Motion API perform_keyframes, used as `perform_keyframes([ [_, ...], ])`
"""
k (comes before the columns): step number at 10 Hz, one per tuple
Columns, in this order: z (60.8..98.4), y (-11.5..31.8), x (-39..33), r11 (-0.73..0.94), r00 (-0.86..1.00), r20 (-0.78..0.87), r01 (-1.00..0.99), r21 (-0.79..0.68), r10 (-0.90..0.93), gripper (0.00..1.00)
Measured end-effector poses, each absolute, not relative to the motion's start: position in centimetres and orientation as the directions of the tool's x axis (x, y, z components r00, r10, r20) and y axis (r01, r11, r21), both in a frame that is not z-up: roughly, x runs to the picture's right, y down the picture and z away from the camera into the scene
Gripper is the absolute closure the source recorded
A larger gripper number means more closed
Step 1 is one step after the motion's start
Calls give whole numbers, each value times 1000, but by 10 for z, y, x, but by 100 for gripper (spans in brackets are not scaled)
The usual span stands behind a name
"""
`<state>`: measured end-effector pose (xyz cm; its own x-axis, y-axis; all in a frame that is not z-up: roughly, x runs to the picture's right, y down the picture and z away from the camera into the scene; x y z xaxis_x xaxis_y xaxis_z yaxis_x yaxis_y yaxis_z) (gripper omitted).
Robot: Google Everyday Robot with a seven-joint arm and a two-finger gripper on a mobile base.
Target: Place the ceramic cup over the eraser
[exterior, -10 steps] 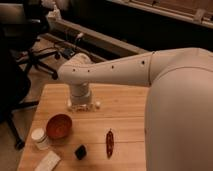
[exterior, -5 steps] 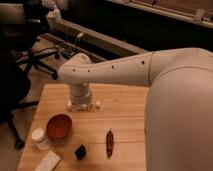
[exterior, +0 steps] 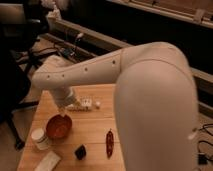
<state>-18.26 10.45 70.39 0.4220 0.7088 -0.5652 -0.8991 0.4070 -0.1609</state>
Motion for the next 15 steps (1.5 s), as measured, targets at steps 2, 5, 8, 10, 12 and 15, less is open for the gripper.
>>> perform_keyframes([
  [2, 700, 125, -232, 535, 560, -528, -816, -218, 638, 35],
  [5, 701, 168, -296, 636, 704, -481, -698, -330, 523, 35],
  [8, 699, 184, -326, 587, 735, -454, -676, -445, 504, 35],
  [10, 702, 186, -327, 569, 746, -442, -666, -482, 499, 35],
  [12, 706, 191, -323, 584, 766, -432, -642, -497, 475, 35],
  [15, 707, 217, -325, 615, 822, -403, -568, -547, 401, 35],
])
